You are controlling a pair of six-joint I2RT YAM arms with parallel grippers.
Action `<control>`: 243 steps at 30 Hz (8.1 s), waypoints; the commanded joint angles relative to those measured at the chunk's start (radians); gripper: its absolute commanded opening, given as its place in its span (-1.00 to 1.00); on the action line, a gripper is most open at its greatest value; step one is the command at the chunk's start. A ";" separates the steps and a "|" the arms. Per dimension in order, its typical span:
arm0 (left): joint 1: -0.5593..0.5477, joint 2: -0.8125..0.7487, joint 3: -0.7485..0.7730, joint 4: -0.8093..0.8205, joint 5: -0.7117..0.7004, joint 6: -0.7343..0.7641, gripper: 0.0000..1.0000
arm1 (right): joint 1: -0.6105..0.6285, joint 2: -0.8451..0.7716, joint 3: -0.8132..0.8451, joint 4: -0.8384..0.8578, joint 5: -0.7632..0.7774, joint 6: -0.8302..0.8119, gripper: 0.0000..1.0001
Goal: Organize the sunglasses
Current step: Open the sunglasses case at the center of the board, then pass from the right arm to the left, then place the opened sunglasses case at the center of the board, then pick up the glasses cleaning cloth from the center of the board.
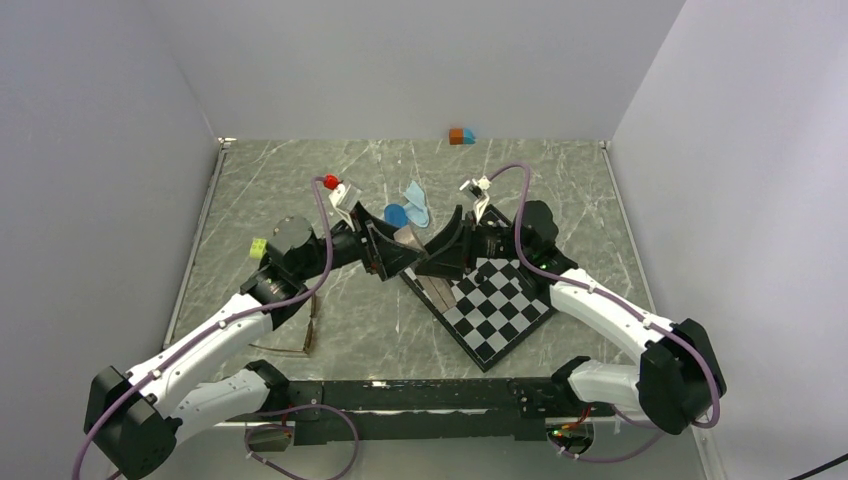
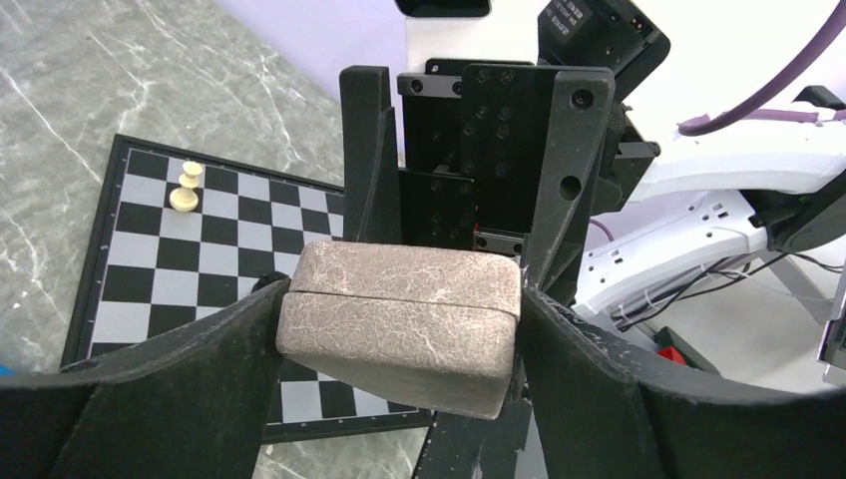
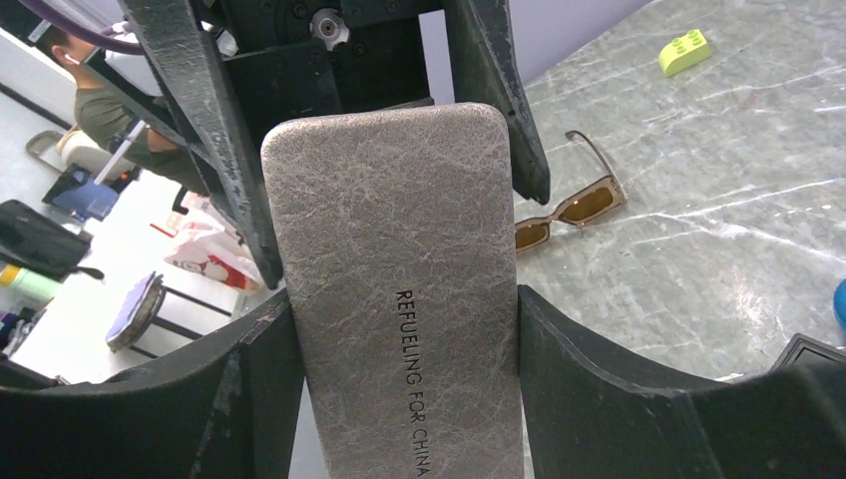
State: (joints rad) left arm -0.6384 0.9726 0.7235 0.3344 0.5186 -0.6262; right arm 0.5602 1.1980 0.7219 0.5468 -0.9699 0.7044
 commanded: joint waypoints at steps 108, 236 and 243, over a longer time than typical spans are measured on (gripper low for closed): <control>0.174 -0.133 -0.235 -0.177 0.024 0.014 -1.00 | 0.087 0.010 0.235 -0.395 -0.015 -0.325 0.76; 0.003 -0.265 -0.007 -0.918 -0.796 -0.073 0.99 | 0.078 0.006 0.146 -0.470 1.031 -0.350 0.99; 0.004 -0.450 -0.061 -0.797 -0.812 -0.017 0.99 | 0.076 0.469 0.525 -0.644 1.170 -0.410 0.99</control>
State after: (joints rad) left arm -0.6327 0.5518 0.6895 -0.5354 -0.2871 -0.6907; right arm 0.6403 1.4960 1.0607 -0.0231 0.0719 0.3210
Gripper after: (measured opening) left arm 0.993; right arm 0.994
